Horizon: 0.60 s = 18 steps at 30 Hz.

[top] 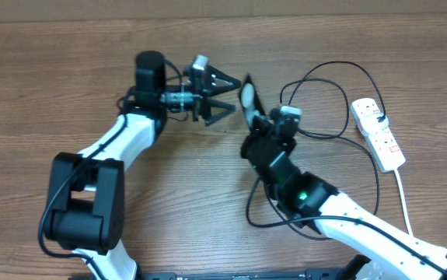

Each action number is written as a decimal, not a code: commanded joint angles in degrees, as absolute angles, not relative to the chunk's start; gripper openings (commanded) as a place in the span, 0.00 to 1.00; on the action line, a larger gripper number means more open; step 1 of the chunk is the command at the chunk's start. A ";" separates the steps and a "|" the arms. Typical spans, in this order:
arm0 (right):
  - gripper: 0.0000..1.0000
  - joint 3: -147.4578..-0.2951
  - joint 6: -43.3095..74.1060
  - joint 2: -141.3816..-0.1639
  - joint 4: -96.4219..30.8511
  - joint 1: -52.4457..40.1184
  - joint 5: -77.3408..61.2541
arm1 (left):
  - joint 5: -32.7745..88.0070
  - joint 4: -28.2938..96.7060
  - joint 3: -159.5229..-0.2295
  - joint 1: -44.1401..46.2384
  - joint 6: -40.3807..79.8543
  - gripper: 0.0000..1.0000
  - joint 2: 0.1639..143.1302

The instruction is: Plug charger to phone and switch on socket

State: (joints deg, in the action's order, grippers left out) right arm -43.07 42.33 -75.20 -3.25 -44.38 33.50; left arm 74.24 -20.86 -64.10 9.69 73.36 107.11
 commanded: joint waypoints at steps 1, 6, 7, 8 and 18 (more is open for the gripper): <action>0.04 -44.01 53.21 -69.36 -6.28 -39.99 24.64 | 74.46 -20.36 -64.66 6.17 66.11 1.00 102.32; 0.04 -43.99 57.25 -62.43 -13.76 -31.66 7.27 | 73.63 -4.78 -64.66 2.63 50.76 1.00 93.67; 0.04 -43.99 57.25 -61.56 -14.74 -30.37 4.97 | 72.27 0.30 -64.66 2.15 46.92 1.00 91.70; 0.04 -43.99 57.25 -60.75 -15.73 -29.17 2.98 | 70.32 5.96 -64.66 1.72 42.81 1.00 89.62; 0.04 -39.44 61.76 -59.27 -15.84 -25.43 -3.18 | 47.68 56.07 -62.02 -8.01 19.49 0.99 67.59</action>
State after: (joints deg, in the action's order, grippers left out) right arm -41.32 57.91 -60.12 -18.15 -25.58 -0.71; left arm 54.00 54.50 -63.88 -4.86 28.16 71.57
